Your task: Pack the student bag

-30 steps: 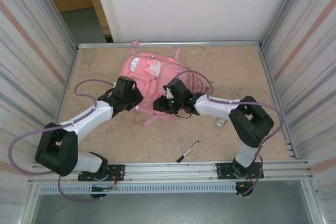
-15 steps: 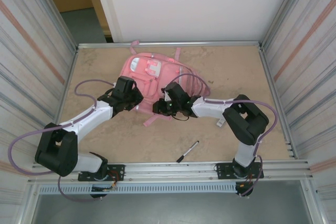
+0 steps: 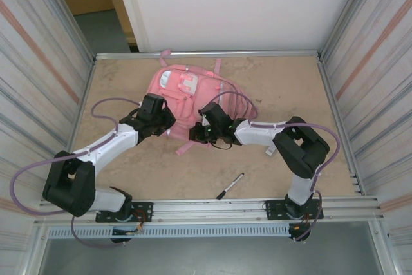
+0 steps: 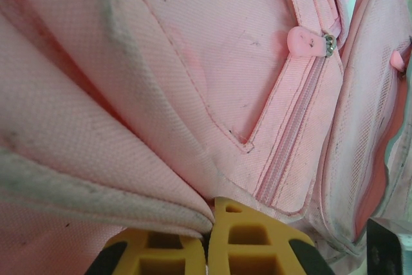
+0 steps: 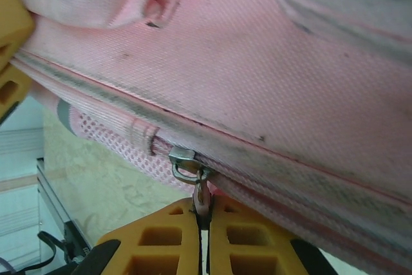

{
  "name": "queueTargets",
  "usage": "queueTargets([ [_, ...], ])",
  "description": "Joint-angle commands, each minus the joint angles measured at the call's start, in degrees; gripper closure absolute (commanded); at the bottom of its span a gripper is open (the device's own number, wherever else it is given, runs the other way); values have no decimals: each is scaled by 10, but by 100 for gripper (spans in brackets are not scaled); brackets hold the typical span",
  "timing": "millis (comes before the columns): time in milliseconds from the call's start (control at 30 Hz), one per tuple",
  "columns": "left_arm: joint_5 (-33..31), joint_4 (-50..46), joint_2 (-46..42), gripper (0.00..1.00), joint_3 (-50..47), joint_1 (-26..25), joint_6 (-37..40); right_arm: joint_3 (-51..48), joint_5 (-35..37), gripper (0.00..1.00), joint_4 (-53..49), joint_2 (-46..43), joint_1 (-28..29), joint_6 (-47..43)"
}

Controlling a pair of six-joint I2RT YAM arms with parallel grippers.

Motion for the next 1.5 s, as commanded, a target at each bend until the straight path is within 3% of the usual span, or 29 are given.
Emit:
queueTargets([
  [0,22,-1,-35,100,5,5,25,10,53,100,-104,-20,-1,-15],
  [167,23,5,-52,100,-18,35,26,22,96,100,-240,-43,-19,-41],
  [400,33,25,-55,100,-37,94,54,-14,179,100,-334,-84,-56,-82],
  [500,75,29,-28,100,-27,143,80,-35,199,100,-347,-108,-83,-101],
  [667,131,4,64,100,53,193,202,-41,237,100,-372,-151,-99,-182],
  [800,151,-58,156,100,163,217,262,-8,207,100,-368,-154,-87,-249],
  [833,163,-60,178,94,189,225,265,1,197,100,-363,-151,-82,-261],
  [900,184,-67,209,64,232,240,259,19,162,100,-353,-142,-69,-279],
  [933,199,-72,221,55,250,247,248,33,139,100,-349,-136,-64,-284],
  [1000,224,-95,224,49,277,255,224,58,107,100,-345,-123,-52,-286],
  [1133,210,-132,157,45,238,239,190,89,115,100,-352,-107,-32,-288],
  [1267,178,-129,63,43,139,174,153,75,162,99,-378,-116,-43,-278],
  [1300,160,-128,44,43,120,150,143,66,158,89,-381,-119,-52,-281],
  [1333,142,-124,29,43,105,124,131,61,153,85,-382,-120,-59,-284],
  [1467,77,-72,7,44,60,28,69,71,138,78,-381,-118,-70,-270],
])
